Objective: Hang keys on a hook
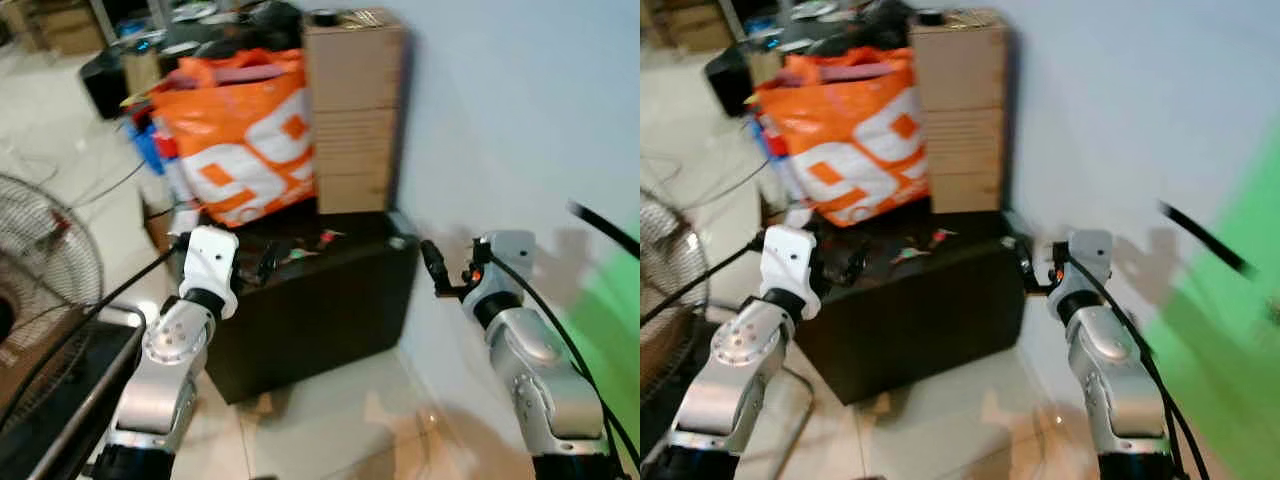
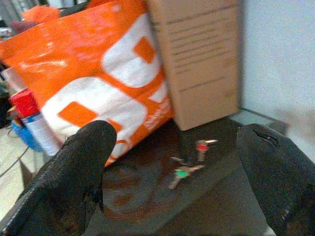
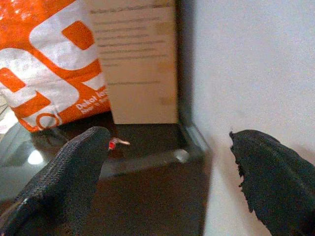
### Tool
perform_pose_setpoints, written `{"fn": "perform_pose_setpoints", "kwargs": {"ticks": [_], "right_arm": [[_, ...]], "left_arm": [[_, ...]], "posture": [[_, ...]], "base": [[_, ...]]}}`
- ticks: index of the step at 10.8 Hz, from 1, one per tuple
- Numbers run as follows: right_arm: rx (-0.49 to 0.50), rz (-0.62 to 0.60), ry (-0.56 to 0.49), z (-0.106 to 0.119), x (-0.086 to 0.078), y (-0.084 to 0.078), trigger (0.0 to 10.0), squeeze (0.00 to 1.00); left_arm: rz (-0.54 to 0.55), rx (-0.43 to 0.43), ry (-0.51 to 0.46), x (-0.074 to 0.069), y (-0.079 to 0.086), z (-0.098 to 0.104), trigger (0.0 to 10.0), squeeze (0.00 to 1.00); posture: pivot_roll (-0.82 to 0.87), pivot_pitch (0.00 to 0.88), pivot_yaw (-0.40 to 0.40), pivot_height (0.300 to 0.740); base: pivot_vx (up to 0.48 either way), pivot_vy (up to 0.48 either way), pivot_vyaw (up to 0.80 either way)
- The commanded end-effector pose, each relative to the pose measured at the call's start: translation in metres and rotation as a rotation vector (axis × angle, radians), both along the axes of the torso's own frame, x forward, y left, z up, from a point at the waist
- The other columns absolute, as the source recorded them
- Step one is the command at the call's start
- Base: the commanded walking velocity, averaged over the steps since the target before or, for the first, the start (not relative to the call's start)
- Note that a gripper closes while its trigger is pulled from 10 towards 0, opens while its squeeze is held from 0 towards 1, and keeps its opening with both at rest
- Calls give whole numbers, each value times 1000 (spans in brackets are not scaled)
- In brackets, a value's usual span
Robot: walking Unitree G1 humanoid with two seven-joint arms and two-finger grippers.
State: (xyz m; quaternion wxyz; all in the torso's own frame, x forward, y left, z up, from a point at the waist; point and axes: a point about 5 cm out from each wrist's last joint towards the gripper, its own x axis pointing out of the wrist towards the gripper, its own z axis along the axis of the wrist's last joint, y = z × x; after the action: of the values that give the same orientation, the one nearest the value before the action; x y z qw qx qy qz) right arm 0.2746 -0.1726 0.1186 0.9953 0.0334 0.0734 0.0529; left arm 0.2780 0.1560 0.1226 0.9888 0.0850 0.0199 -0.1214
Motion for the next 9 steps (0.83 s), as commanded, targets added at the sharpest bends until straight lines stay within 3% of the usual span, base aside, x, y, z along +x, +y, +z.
{"fn": "perform_pose_setpoints", "kwargs": {"ticks": [1,9], "right_arm": [[6,13,-14,3,3,6,10000,1000],[-24,23,-10,2,7,2,10000,1000]], "left_arm": [[25,18,5,1,9,0,10000,20],[39,29,5,0,17,3,10000,16]], "posture": [[-44,0,49,740],[-7,0,37,740]], "base": [[382,0,0],[379,0,0]]}}
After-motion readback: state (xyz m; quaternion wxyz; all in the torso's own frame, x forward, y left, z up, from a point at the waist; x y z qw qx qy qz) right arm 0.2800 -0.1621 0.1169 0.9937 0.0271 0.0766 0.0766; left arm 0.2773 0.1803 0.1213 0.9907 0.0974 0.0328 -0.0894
